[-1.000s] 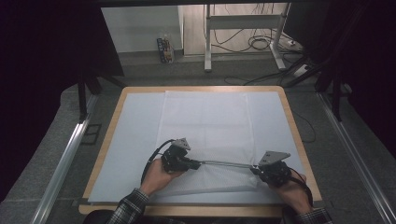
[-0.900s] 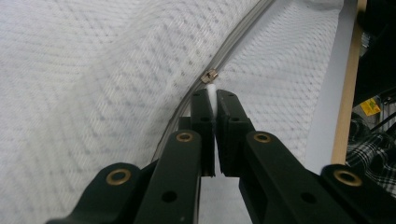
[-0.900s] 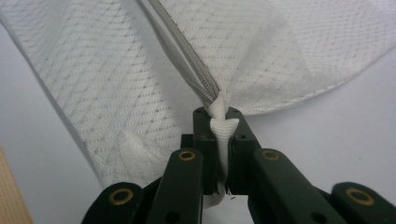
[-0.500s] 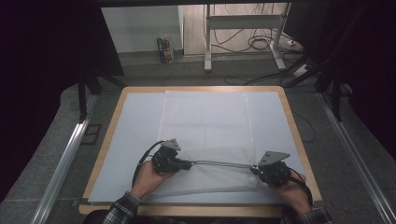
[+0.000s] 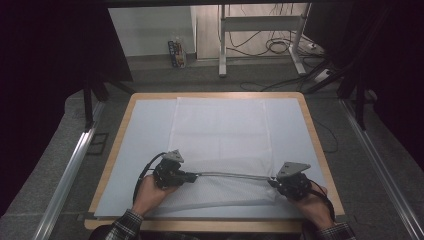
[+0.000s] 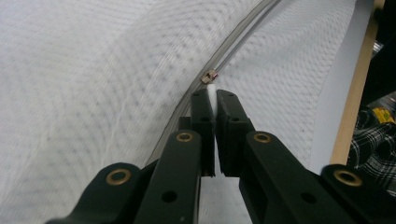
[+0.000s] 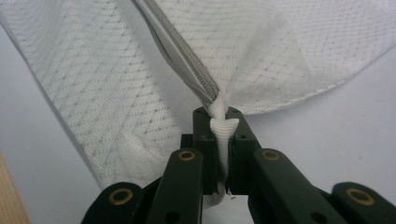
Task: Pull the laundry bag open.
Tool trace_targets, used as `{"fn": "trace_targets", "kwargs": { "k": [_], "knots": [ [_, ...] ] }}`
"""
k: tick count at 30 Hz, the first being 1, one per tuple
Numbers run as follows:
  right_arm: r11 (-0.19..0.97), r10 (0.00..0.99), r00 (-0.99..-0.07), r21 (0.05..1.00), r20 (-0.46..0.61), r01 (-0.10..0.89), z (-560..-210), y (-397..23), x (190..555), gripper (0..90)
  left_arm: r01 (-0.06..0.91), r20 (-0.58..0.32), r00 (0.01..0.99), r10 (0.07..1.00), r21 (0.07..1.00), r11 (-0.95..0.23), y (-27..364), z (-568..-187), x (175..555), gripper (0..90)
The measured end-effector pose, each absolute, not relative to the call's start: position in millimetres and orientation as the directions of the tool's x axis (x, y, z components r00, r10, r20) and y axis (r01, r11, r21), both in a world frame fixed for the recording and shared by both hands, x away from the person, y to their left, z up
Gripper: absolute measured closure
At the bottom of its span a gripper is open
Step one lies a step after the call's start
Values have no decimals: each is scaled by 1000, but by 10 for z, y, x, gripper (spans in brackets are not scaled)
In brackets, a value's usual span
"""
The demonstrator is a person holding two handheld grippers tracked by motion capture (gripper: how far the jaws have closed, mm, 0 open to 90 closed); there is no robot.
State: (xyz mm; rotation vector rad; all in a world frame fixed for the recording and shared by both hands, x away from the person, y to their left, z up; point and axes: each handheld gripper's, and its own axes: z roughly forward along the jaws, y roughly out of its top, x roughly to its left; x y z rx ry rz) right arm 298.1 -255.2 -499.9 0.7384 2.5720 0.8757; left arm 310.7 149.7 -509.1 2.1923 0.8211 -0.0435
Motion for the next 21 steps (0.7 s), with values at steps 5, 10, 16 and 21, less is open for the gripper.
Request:
{"fn": "trace_targets", "kwargs": {
  "k": [5,10,16,21],
  "knots": [
    [675,570,-811,639,-133,369,-5000,-2553,2980,846,582,-285,779,558,659,-476,1580,-5103,3075,875],
    [673,570,-811,639,-130,371,-5000,-2550,2981,846,591,-293,770,567,662,-460,1637,-5105,3045,874],
    [674,568,-813,640,-130,369,-5000,-2550,2981,846,601,-289,755,588,664,-445,1730,-5108,3002,875],
    [679,566,-814,635,-132,369,-5002,-2546,2981,846,604,-284,751,595,660,-447,1779,-5114,2976,874]
  ]
}}
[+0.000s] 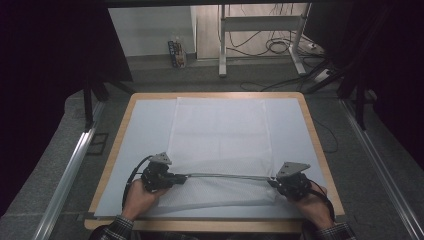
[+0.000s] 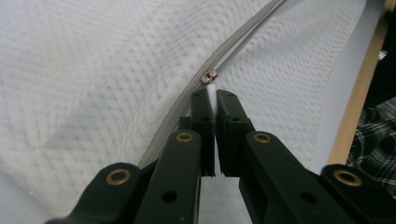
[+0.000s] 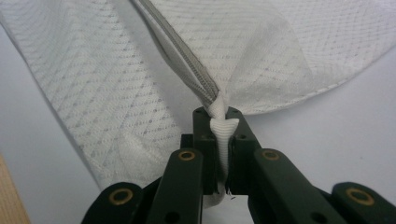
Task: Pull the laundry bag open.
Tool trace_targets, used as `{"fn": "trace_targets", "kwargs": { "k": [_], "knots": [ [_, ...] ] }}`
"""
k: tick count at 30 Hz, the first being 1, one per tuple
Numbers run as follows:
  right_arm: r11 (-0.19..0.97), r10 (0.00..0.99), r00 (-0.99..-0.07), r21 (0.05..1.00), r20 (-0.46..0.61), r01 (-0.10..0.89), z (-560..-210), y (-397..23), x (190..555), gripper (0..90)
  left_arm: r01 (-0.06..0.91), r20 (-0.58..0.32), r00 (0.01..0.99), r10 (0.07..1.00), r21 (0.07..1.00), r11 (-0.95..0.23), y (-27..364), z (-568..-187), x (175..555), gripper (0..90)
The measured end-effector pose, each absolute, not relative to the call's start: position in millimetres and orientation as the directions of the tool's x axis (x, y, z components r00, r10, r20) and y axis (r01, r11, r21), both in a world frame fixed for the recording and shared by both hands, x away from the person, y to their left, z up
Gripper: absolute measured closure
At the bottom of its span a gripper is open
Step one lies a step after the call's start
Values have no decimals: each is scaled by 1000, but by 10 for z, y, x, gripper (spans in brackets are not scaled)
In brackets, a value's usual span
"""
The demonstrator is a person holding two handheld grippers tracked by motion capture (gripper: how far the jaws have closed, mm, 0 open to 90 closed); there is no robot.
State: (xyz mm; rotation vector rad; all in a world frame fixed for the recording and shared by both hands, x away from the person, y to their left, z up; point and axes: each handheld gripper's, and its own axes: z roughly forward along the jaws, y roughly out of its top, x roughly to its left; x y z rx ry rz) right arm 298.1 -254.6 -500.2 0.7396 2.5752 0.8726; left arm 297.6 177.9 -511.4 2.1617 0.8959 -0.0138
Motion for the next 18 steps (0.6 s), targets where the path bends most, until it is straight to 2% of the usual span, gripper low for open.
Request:
{"fn": "trace_targets", "kwargs": {
  "k": [18],
  "knots": [
    [679,569,-811,633,-135,371,-5004,-2555,2980,846,635,-282,711,644,651,-416,2054,-5126,2876,875]
  ]
}}
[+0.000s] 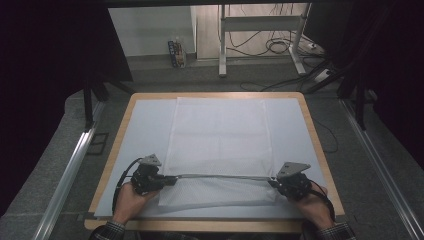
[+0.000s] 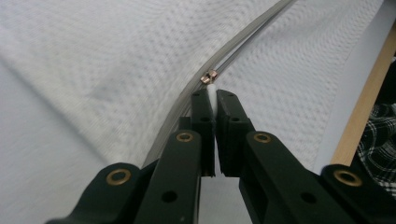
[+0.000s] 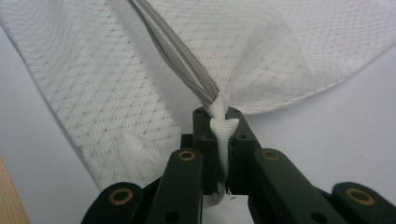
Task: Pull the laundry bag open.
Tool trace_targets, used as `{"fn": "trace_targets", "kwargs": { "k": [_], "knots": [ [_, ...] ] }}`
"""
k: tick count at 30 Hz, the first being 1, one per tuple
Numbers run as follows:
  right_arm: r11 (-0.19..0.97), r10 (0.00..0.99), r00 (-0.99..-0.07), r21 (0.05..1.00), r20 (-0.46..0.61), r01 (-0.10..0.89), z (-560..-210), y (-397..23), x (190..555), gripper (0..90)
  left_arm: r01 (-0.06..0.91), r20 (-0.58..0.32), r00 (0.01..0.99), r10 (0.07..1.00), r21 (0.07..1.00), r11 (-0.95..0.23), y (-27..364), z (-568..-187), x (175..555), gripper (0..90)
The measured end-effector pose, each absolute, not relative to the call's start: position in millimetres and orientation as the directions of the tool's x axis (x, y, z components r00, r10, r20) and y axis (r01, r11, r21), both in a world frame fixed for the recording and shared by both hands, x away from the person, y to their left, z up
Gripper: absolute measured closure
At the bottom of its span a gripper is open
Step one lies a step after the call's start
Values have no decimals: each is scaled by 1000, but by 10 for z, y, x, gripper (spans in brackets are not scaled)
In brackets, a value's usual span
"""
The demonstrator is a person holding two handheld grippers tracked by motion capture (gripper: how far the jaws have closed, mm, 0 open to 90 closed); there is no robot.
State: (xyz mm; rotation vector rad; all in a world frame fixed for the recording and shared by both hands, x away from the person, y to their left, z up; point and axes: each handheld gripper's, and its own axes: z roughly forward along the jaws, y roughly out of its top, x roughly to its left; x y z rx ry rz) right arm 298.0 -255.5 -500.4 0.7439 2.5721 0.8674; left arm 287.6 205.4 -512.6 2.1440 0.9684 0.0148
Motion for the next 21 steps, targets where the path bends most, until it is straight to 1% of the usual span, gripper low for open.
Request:
{"fn": "trace_targets", "kwargs": {
  "k": [12,16,21],
  "knots": [
    [679,571,-810,633,-135,373,-5006,-2555,2982,846,645,-272,687,674,656,-392,2198,-5126,2794,874],
    [677,570,-811,633,-131,374,-5007,-2550,2980,846,656,-287,672,683,659,-369,2282,-5133,2756,875],
    [678,569,-811,634,-134,372,-5005,-2551,2980,846,665,-285,657,698,655,-359,2340,-5142,2725,874]
  ]
}}
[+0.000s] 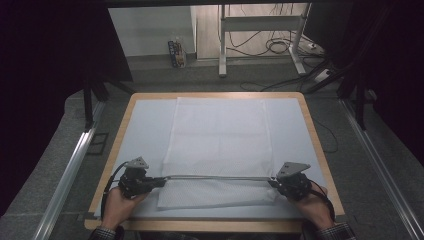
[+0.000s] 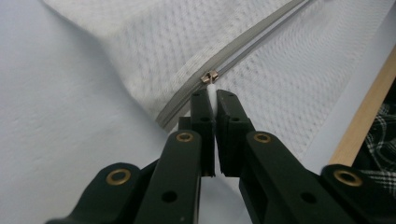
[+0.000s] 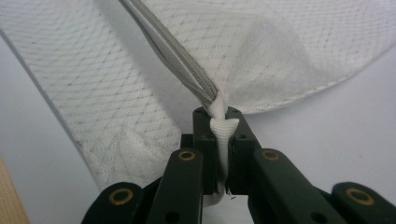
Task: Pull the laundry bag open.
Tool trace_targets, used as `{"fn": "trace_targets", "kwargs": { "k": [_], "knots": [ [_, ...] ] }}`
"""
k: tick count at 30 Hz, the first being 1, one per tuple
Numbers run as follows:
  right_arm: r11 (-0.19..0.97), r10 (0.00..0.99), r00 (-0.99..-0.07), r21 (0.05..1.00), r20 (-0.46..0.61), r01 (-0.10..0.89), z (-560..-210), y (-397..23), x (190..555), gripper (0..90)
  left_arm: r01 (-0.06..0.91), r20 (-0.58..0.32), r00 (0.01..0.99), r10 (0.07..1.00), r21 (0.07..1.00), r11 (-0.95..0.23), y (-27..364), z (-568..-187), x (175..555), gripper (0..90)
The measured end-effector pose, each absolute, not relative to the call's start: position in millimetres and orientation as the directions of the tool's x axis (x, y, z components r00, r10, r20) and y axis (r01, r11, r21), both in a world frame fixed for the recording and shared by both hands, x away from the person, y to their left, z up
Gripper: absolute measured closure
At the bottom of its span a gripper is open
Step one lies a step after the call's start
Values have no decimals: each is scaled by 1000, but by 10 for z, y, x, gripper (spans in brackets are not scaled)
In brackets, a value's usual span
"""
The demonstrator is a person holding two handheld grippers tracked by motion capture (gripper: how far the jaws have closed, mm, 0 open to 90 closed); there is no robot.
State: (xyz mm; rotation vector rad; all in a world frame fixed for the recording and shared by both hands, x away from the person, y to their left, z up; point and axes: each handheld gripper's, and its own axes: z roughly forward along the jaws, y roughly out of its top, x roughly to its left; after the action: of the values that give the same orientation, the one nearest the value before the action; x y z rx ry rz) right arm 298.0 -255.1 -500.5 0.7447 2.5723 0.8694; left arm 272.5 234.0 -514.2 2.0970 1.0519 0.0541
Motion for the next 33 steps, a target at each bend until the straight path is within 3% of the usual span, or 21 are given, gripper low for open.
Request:
{"fn": "trace_targets", "kwargs": {
  "k": [13,21,26,28,29,30,33],
  "knots": [
    [671,580,-805,633,-123,387,-5006,-2582,2983,846,702,-298,603,740,639,-315,2571,-5194,2668,874],
    [663,582,-805,640,-115,388,-4999,-2618,2965,812,717,-276,613,740,588,-374,2447,-5223,2672,872],
    [649,586,-807,637,-71,415,-5008,-2667,2923,595,708,-246,620,745,584,-396,2420,-5218,2656,863],
    [646,587,-808,635,-57,424,-5014,-2675,2920,565,707,-237,619,749,582,-401,2413,-5224,2642,861],
    [644,590,-806,627,-43,438,-5026,-2690,2906,501,706,-229,620,751,581,-405,2415,-5228,2632,861],
    [644,590,-806,627,-43,438,-5026,-2690,2906,501,706,-229,620,751,581,-405,2415,-5228,2632,860],
    [635,593,-804,635,-35,441,-5021,-2697,2902,389,701,-223,618,754,590,-400,2401,-5231,2625,852]
  ]
}}
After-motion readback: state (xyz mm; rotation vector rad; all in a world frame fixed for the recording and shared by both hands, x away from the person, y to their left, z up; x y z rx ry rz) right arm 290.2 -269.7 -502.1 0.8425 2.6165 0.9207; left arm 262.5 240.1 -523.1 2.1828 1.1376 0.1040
